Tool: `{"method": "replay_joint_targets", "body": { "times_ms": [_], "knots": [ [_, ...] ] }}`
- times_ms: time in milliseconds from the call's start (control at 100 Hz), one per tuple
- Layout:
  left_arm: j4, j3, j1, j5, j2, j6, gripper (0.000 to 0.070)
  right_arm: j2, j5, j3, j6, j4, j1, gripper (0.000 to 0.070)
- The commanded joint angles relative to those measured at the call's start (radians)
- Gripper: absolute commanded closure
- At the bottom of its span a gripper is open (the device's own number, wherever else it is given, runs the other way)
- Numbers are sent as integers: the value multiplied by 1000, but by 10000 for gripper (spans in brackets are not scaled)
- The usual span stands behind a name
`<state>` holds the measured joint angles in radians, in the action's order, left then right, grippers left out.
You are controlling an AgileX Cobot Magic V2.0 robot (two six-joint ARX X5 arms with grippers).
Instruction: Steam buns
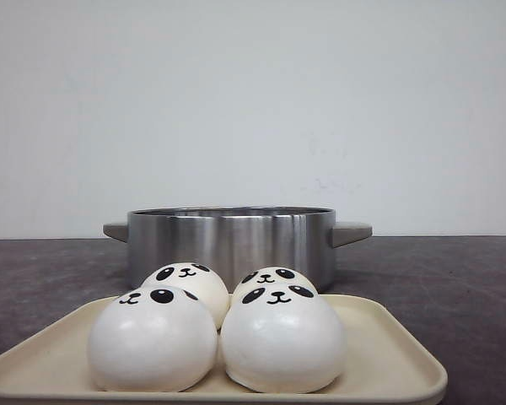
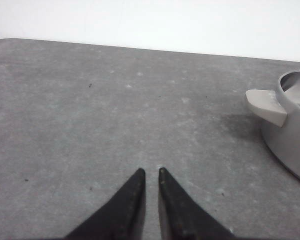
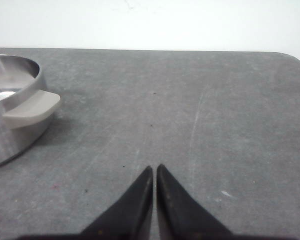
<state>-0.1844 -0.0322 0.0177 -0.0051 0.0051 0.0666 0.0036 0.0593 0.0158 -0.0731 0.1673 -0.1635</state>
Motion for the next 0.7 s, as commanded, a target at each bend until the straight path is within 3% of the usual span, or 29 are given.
{"method": "replay_joint_targets", "body": {
  "times_ms": [0, 160, 370, 410, 480, 630, 690],
  "knots": [
    [-3, 18, 2, -3, 0, -12, 697, 0, 0, -3, 13, -10, -2, 694],
    [-2, 18, 2, -62, 0, -261, 697, 0, 0, -3, -7, -34, -2, 694],
    [-2, 18, 2, -62, 0, -256, 696, 0, -11, -3, -79, -87, -2, 694],
    [-2, 18, 2, -49, 0, -216, 697, 0, -21, -3, -109, -89, -2, 694],
    [-2, 16, 2, 5, 0, -56, 697, 0, -50, -3, -171, -111, -2, 694],
    [57, 14, 2, 21, -1, 228, 696, 0, -153, -1, -292, -232, -3, 694],
    [56, 8, 2, 58, -1, 309, 696, 0, -191, 2, -322, -283, -3, 694]
  ]
}}
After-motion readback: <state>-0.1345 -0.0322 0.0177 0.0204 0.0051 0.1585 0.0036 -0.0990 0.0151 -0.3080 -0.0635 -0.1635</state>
